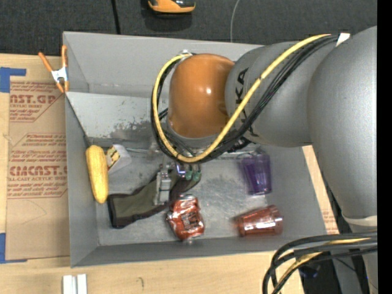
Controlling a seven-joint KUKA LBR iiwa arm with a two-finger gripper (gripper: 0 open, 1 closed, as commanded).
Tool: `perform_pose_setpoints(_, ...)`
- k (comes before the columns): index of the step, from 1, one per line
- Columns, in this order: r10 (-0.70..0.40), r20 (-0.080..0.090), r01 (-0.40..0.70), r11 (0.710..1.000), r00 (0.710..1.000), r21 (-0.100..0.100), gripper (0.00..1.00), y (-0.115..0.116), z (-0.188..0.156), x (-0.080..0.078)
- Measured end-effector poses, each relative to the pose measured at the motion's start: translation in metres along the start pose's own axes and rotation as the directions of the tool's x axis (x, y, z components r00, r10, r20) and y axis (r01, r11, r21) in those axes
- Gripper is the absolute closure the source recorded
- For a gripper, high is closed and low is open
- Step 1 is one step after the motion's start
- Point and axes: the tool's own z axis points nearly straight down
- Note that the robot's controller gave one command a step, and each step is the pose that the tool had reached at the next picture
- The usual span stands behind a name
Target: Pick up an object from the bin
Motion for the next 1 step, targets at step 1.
perform_pose_setpoints(1, 0.001, 0.007, -0.001, 1.000, 1.000, -0.001, 0.00, -0.0006, -0.0048, -0.0017)
